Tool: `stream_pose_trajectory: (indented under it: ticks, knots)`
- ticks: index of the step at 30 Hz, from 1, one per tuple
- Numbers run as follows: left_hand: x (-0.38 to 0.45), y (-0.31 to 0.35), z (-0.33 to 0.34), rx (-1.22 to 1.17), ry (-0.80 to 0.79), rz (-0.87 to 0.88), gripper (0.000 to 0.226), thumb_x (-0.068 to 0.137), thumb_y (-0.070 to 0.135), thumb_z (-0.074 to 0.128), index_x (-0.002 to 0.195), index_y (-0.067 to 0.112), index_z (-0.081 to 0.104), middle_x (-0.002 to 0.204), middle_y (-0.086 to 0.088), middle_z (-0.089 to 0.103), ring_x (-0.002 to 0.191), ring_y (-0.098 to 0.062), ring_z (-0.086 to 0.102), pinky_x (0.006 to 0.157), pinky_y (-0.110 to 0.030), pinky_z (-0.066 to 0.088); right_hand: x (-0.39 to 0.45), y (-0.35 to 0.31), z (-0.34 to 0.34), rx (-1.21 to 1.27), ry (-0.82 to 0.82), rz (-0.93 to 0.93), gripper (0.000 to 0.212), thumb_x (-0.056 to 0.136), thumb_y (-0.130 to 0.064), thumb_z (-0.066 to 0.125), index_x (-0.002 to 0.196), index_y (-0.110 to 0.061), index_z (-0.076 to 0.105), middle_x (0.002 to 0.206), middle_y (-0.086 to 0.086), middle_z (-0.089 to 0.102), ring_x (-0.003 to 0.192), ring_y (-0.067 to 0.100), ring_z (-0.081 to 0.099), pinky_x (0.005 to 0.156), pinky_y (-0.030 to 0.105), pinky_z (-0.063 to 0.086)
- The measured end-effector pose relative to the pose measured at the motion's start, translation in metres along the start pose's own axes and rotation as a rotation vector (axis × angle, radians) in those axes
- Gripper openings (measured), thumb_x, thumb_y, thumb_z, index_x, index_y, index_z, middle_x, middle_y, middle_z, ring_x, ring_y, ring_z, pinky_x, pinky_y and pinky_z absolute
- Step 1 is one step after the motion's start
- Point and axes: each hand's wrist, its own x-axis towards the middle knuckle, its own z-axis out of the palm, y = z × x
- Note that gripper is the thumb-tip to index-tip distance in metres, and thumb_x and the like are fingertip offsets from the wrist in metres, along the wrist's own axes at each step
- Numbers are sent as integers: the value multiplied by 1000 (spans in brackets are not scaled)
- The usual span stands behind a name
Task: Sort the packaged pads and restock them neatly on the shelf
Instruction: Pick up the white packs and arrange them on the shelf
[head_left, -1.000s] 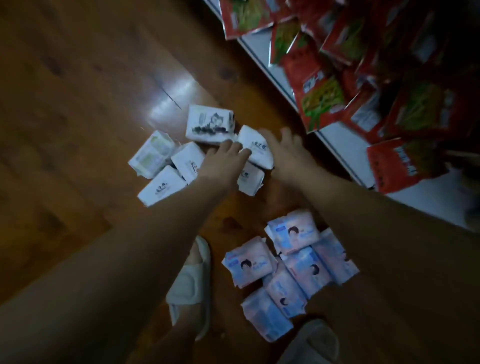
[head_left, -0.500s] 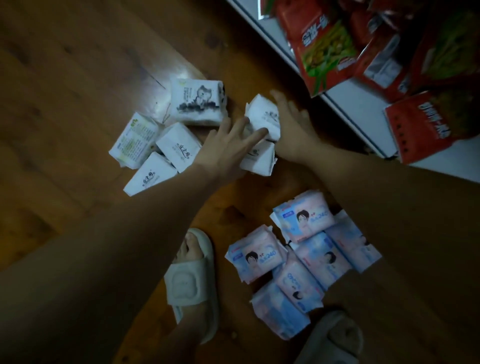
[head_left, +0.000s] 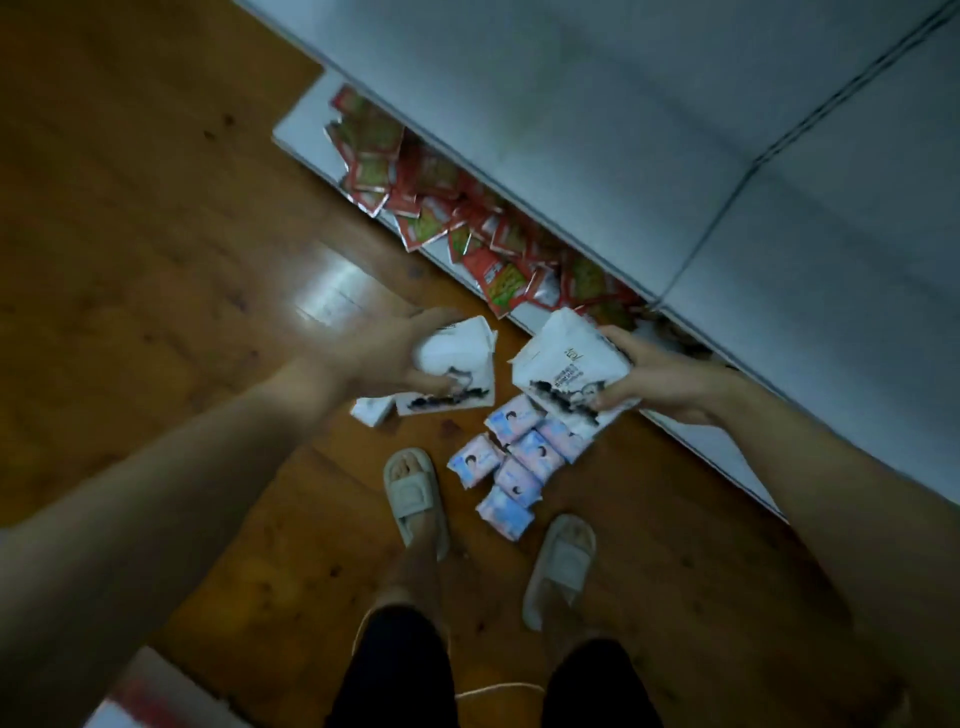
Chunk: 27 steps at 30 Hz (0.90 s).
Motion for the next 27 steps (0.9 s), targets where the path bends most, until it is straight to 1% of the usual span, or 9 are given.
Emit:
stream_pose_trajectory:
  ticks: [4,7,10,12,17,19,21,24,27]
  knots:
    - [-81,84,-88,-79,46,108,103,64,55,83,150,27,32,151,3,41,138,-17,38,108,-26,30,-133,-75,-4,-139,10,-127,73,79,8,71,121,-45,46,115,1,61,103,19,63,80,43,60]
    - [-113,123,-134,-56,80,177,100,62,49,87,147,28,39,148,6,46,133,-13,43,107,-26,34,-194,-111,-2,-242,149,-204,75,75,-1,76,128,-42,41,117,2,54,100,22,61,69,36,60]
    - [-123,160,-177,63,100,285,94,59,49,88,141,28,47,137,4,56,123,-16,53,101,-33,44,-237,-137,0,-415,288,-259,90,65,-42,86,139,-35,34,133,-1,46,117,22,51,96,43,50]
    - [-124,186,-203,140,126,341,92,60,44,89,140,27,48,132,0,58,119,-19,55,98,-33,45,-259,-148,-4,-464,414,-288,99,61,-55,85,142,-30,34,140,-1,41,124,21,45,103,39,41]
    - [-136,247,-256,330,214,456,98,61,50,87,144,24,43,138,-1,54,123,-21,51,96,-25,39,-321,-163,-17,-442,662,-380,91,61,-58,83,137,-31,41,140,-3,47,120,18,50,94,36,45]
    - [-144,272,-277,395,271,480,100,61,55,85,145,21,41,140,-2,52,126,-21,49,99,-26,38,-346,-167,-29,-450,717,-401,82,58,-60,82,127,-36,46,129,-2,54,109,18,56,84,34,47]
    - [-155,296,-293,432,318,496,102,62,57,83,146,17,40,144,-3,49,130,-21,46,104,-28,36,-372,-171,-41,-457,778,-412,87,57,-61,82,132,-37,46,128,-3,52,111,18,54,86,32,44]
    - [-175,324,-307,443,354,484,101,64,57,83,145,16,40,146,-3,46,132,-20,44,105,-30,36,-409,-173,-56,-479,904,-414,81,66,-45,85,136,-36,46,120,-2,41,106,18,47,86,28,36]
    - [-191,344,-314,546,420,460,93,65,58,81,141,19,43,138,-2,53,124,-22,47,96,-32,41,-441,-171,-71,-457,1002,-435,81,67,-37,86,137,-32,47,118,-1,37,102,19,47,86,28,37]
